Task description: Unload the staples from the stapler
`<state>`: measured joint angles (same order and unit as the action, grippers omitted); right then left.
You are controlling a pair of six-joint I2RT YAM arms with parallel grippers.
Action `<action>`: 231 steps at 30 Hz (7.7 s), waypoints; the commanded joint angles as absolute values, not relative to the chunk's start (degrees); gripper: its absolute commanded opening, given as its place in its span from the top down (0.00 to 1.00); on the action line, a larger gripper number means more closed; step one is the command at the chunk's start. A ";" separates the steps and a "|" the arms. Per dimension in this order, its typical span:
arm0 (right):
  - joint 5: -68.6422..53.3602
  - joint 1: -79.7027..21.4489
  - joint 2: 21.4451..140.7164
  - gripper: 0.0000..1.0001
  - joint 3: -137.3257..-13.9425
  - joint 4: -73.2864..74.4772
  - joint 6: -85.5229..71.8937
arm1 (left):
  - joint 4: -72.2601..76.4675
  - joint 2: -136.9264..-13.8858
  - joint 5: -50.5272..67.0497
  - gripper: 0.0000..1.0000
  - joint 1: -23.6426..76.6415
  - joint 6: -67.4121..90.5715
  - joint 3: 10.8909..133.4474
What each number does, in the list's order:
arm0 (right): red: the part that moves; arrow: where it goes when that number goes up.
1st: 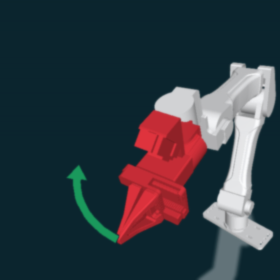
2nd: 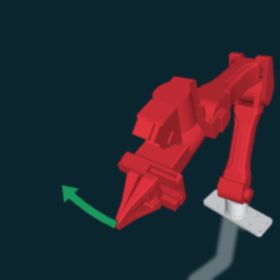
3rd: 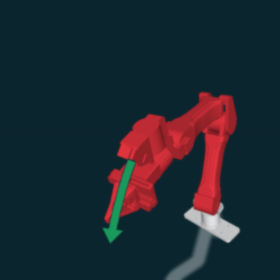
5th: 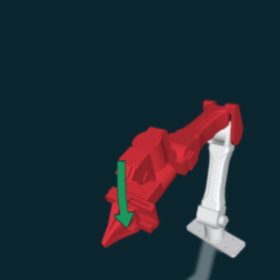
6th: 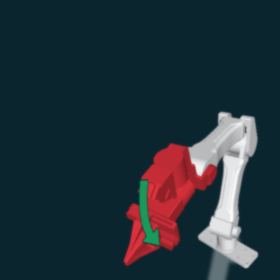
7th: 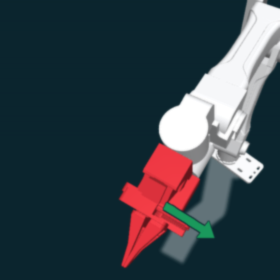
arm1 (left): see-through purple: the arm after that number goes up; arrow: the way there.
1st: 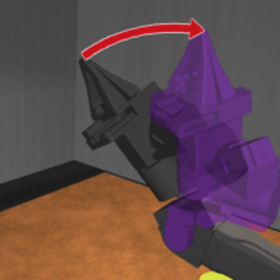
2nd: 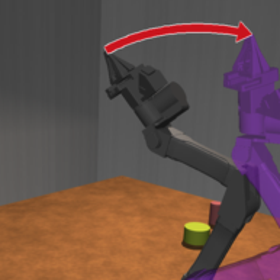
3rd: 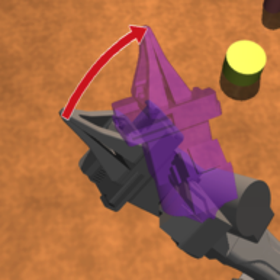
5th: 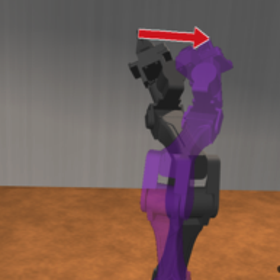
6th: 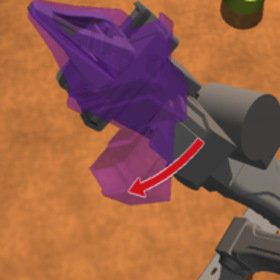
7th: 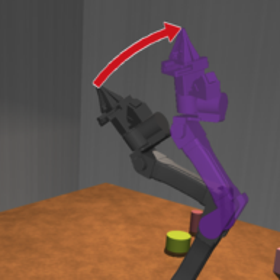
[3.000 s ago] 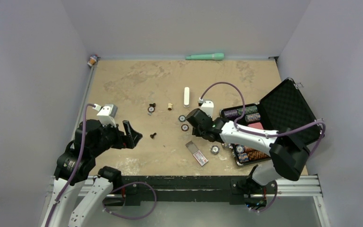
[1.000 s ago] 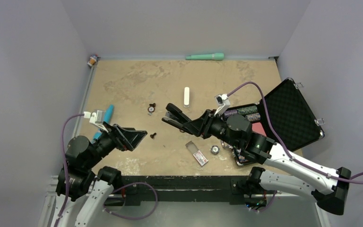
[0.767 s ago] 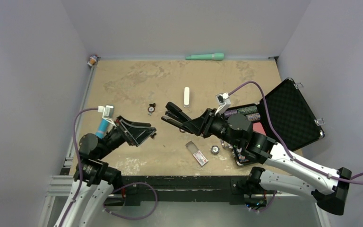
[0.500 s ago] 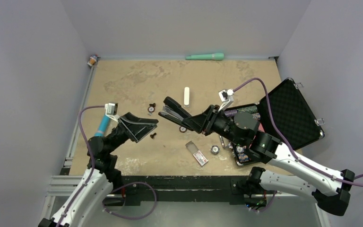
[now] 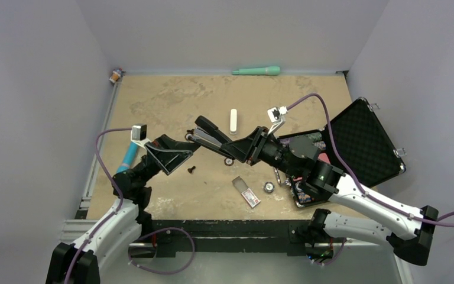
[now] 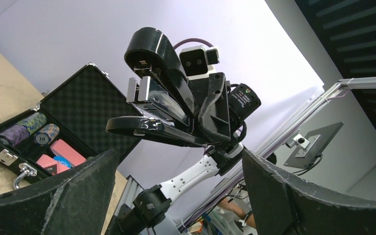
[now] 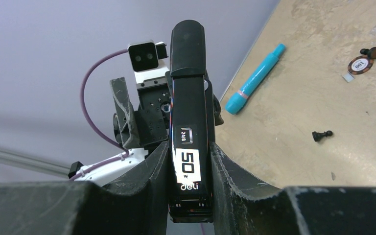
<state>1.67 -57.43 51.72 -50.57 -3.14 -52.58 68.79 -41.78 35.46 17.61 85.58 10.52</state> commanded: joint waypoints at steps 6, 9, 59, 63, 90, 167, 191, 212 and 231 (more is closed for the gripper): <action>-1.67 -57.81 53.89 1.00 -54.13 -15.79 -55.19 | 77.21 -41.25 34.34 0.00 17.23 85.43 11.25; -1.67 -58.00 54.38 1.00 -54.48 -16.02 -55.19 | 76.58 -41.13 33.63 0.00 17.25 85.01 11.16; -1.76 -60.50 58.86 1.00 -51.49 -23.33 -57.91 | 76.29 -44.09 30.23 0.29 17.40 84.60 14.45; -1.87 -60.55 58.84 1.00 -51.01 -23.77 -58.05 | 76.28 -44.51 30.23 0.36 17.40 84.74 14.76; 3.60 -60.55 56.15 0.19 -46.97 -13.95 -56.15 | 40.92 -30.18 37.30 1.00 17.36 72.51 18.11; -17.58 -65.24 73.21 1.00 -47.11 -51.48 -51.15 | -22.54 -23.63 31.71 0.00 17.31 50.50 53.38; -17.58 -65.27 70.57 1.00 -49.01 -50.77 -52.70 | -8.81 -21.82 46.22 0.13 17.31 51.16 46.47; -19.31 -65.65 72.18 1.00 -51.49 -51.00 -52.29 | -10.35 -23.70 44.83 0.17 17.31 48.69 45.48; -19.43 -65.74 73.39 1.00 -51.32 -51.57 -52.49 | -10.93 -23.04 44.56 1.00 17.33 48.44 45.17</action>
<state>-19.92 -65.32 74.30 -48.16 -45.34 -51.35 -11.11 -23.27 44.53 17.52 50.33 44.36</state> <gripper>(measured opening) 0.349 0.457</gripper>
